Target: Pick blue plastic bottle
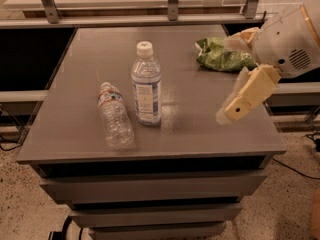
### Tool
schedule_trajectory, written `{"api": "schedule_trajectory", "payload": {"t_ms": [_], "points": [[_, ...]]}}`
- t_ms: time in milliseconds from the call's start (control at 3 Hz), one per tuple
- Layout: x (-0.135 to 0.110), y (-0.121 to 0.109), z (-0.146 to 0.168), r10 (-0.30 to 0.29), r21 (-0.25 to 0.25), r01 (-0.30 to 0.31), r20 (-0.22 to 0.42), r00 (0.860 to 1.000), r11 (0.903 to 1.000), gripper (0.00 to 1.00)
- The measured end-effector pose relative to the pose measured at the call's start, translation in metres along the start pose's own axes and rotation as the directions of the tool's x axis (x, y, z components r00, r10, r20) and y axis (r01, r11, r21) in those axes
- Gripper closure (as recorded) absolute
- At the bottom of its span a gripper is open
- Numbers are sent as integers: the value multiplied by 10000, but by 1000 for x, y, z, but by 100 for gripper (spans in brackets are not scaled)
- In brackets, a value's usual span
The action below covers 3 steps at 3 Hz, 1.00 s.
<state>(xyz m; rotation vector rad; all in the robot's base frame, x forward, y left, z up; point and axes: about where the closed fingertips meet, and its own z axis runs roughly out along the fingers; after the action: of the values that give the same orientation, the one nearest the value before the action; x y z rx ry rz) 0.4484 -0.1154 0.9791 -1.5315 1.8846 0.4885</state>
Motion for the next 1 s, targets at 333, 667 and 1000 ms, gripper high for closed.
{"api": "schedule_trajectory", "payload": {"t_ms": [333, 667, 1000], "points": [[-53, 12, 28, -311, -391, 375, 1535, 9877, 9985, 0], [-95, 22, 49, -490, -415, 605, 2373, 9702, 9973, 0], [-137, 26, 87, -492, -363, 631, 3032, 9517, 9973, 0]]}}
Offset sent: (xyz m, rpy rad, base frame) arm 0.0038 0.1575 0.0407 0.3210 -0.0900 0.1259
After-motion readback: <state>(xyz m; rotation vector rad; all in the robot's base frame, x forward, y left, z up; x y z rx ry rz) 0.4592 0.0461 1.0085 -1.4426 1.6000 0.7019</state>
